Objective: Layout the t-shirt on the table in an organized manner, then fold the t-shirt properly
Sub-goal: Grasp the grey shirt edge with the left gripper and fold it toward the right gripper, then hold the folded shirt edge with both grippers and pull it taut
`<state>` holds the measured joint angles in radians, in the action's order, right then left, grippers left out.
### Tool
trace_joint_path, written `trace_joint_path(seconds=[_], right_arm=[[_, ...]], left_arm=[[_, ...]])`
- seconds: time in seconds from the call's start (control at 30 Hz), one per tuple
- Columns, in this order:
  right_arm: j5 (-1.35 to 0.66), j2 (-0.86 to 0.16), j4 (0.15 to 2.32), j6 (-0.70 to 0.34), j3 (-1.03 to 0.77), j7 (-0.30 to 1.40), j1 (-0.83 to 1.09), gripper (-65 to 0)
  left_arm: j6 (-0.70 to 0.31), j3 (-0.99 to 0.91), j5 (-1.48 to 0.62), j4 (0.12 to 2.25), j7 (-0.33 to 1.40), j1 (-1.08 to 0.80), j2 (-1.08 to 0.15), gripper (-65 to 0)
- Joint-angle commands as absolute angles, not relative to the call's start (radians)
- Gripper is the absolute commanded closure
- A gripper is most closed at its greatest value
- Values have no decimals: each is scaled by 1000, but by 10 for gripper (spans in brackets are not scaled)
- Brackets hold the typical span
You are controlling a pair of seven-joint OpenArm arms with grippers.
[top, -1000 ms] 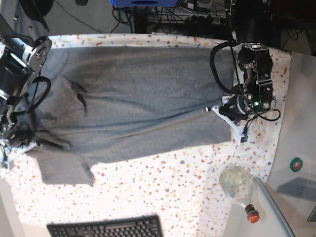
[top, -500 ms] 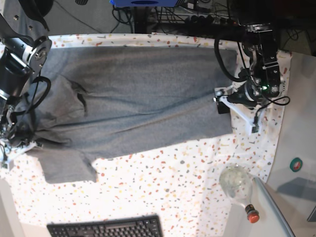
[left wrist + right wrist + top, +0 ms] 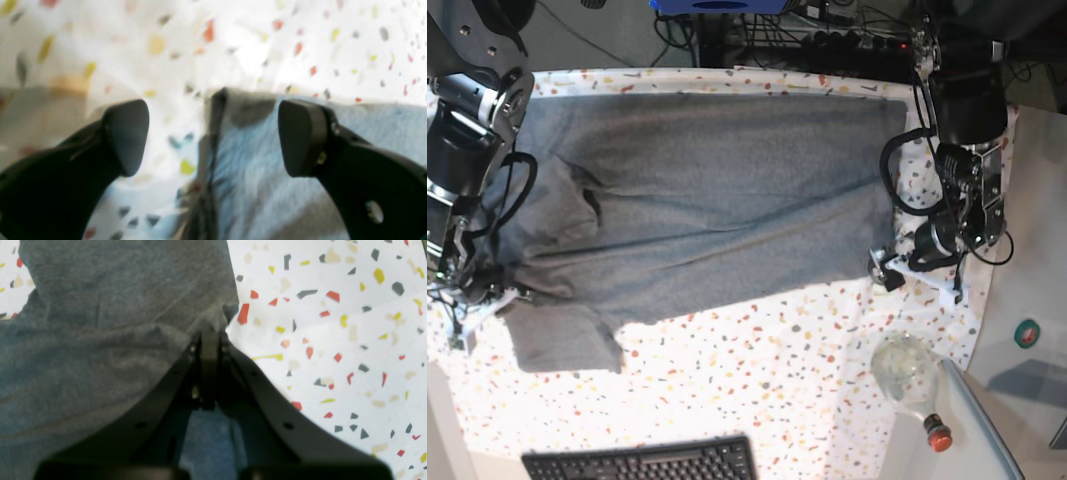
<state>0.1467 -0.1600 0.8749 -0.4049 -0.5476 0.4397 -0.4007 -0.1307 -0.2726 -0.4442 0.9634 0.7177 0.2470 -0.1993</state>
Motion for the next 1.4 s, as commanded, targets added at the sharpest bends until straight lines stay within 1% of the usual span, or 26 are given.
trace_joint_path(seconds=[0.0,0.2,0.23,0.3,0.37,0.43,0.57,0.6,0.7,0.83,0.97,1.03,1.2,1.3,1.37], right_arm=[[139,-179,891,-404,-547,415,-429,0],[137,-179,891,-403,-550,414,-429,0],[137,-179,891,-403,-550,414,-429,0],[137,-179,891,-403,-550,414,-429,0],[136,-179,891,-403,-550,412,-429,0],[136,-179,891,-401,-550,412,-429,0],[136,-179,889,-401,-550,412,-429,0],[136,-179,888,-401,-550,410,-429,0],[137,-180,885,-401,-549,392,-430,0],[137,-200,883,-403,-536,314,-430,0],[134,-236,857,-403,-464,243,-435,0],[134,-262,783,-403,-440,162,-458,0],[137,-329,532,-403,-435,-117,-532,0],[137,-366,412,-403,-433,-240,-570,0],[139,-381,377,-403,-433,-292,-581,0]], left_arm=[[-137,-269,-456,967,710,260,-203,-584],[-137,-262,-460,957,710,262,-186,-581],[-137,-262,-456,957,710,262,-180,-559],[-137,-262,-456,955,710,262,-179,-467],[-137,-262,-456,955,708,262,-179,-341],[-137,-262,-453,952,707,269,-177,-227],[-137,-262,-453,852,676,314,-177,-33],[-137,-262,-453,831,642,320,-177,0],[-137,-262,-452,808,573,331,-180,0],[-137,-262,-453,840,573,364,-182,0],[-137,-262,-452,869,610,406,-182,0],[-137,-262,-453,889,641,430,-180,0],[-137,-262,-460,931,665,450,-179,0],[-137,-262,-460,934,665,452,-179,0],[-137,-262,-460,951,667,452,-179,0]])
